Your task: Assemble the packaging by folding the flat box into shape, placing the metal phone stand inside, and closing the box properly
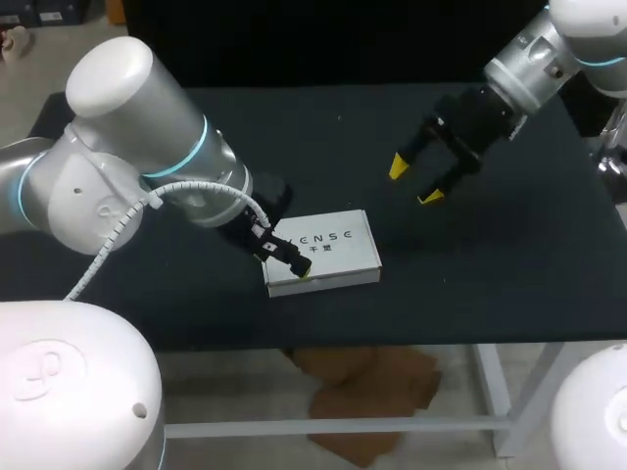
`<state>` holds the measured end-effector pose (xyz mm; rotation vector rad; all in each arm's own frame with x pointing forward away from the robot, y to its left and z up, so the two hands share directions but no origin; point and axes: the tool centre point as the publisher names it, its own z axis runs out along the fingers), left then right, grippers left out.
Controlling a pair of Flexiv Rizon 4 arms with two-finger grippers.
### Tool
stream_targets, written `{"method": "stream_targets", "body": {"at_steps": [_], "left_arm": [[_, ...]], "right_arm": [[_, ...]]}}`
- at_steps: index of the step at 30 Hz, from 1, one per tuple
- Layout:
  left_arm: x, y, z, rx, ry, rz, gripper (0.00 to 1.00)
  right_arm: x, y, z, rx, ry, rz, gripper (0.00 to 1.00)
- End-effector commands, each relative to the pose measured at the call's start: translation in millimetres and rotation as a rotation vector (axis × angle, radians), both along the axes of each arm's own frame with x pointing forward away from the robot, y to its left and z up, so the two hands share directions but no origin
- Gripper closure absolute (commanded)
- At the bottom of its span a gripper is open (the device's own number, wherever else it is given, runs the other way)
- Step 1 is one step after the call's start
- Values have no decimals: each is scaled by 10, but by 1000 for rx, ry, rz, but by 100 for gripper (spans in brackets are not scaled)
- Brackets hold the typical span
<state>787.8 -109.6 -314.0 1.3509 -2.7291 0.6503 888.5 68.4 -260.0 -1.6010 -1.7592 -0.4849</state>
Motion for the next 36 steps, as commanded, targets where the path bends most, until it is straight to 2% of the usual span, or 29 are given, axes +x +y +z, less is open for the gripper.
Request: {"method": "stream_targets", "body": {"at_steps": [1,4,5,7,8,11,12,15,16,18,23,29,31,32,33,36], "left_arm": [[0,-10,2,5,-1,2,0],[0,-10,2,5,-1,2,0],[-3,-40,3,-10,5,38,0],[-71,-90,-15,-18,0,86,0],[-112,-114,-24,-13,-7,115,0],[-234,-162,-26,-15,-16,188,0],[-292,-186,-24,-24,-4,201,0],[-432,-263,-26,-11,4,242,0],[-461,-286,-28,0,2,256,0],[-559,-389,-52,23,19,272,0],[-632,-594,-143,105,25,327,0],[-670,-759,-259,156,57,363,0],[-657,-796,-330,171,81,395,0],[-640,-814,-371,179,92,422,0],[-633,-836,-423,189,108,437,0],[-633,-836,-423,189,108,437,0]], "right_arm": [[-72,-3,-1,-4,-152,-150,0],[-72,-3,-1,-4,-152,-150,0],[-72,-3,-1,-4,-152,-150,0],[-61,-1,-132,10,-235,-67,0],[-38,-26,-178,-14,-263,-86,0],[22,-117,-236,-10,-367,-39,0],[34,-144,-239,-33,-427,-6,0],[96,-273,-256,-43,-531,40,0],[115,-307,-260,-42,-548,46,0],[151,-406,-259,-25,-626,84,0],[211,-573,-272,-6,-756,158,0],[286,-746,-344,-15,-884,224,0],[282,-767,-386,-37,-936,303,0],[270,-769,-411,-78,-958,358,0],[270,-769,-411,-78,-958,358,0],[270,-769,-411,-78,-958,358,0]]}}
